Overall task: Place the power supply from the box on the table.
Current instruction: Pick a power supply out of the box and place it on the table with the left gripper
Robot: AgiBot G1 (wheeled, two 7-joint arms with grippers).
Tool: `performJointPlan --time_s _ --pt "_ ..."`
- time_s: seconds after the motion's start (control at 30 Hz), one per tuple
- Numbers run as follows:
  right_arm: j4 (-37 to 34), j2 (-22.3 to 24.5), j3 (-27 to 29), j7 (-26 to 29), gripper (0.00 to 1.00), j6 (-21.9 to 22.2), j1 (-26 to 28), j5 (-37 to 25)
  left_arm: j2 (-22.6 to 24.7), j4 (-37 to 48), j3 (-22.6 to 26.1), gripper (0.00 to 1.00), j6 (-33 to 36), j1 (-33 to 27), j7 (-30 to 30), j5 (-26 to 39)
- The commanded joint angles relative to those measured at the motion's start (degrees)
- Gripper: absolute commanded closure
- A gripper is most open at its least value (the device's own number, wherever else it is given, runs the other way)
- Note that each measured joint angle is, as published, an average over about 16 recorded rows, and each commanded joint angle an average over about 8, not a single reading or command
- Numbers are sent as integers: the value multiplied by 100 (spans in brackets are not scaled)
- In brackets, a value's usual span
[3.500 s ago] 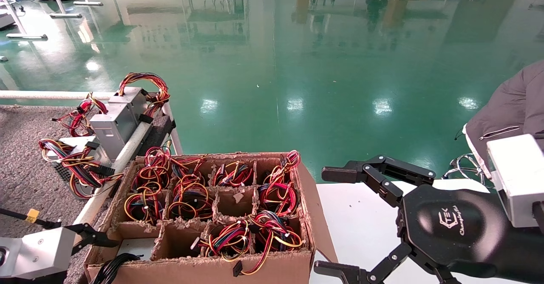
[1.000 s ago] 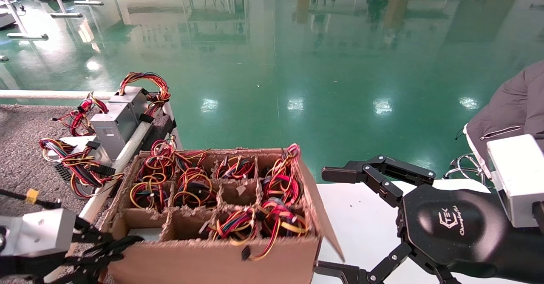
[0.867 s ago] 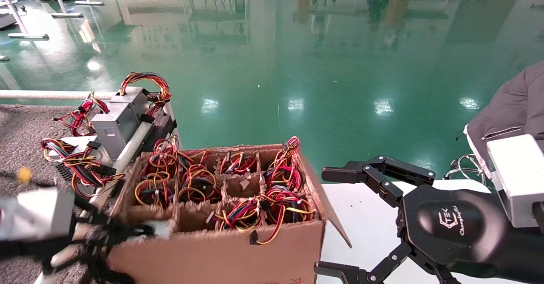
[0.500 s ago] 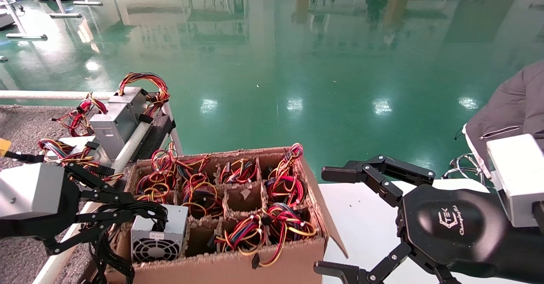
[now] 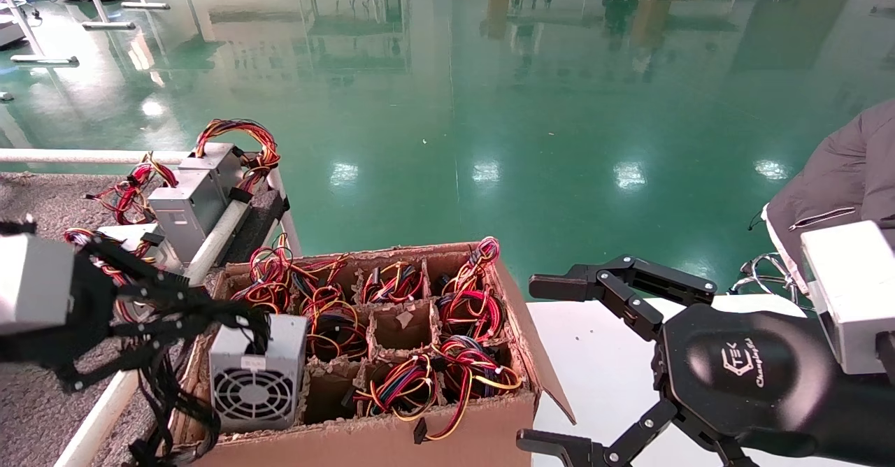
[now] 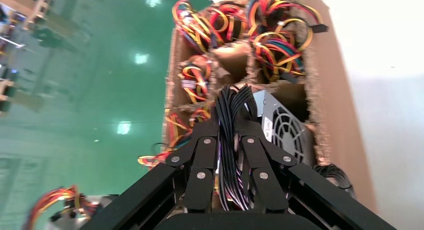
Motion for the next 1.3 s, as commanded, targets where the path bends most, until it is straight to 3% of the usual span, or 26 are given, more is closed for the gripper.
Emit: performJointPlan --time_s 0.03,1.13,1.2,1.3 --pt "0 0 0 0 0 0 0 0 -20 -2 -46 100 -39 -30 8 1" --pt "0 0 0 0 0 0 0 0 -144 -25 -708 100 -608 -296 356 -208" --pt "0 0 0 0 12 0 0 0 -164 -26 -734 100 -624 -307 369 -213" --pt "0 0 0 0 50 0 0 0 -200 -27 -777 100 -652 -324 386 -212"
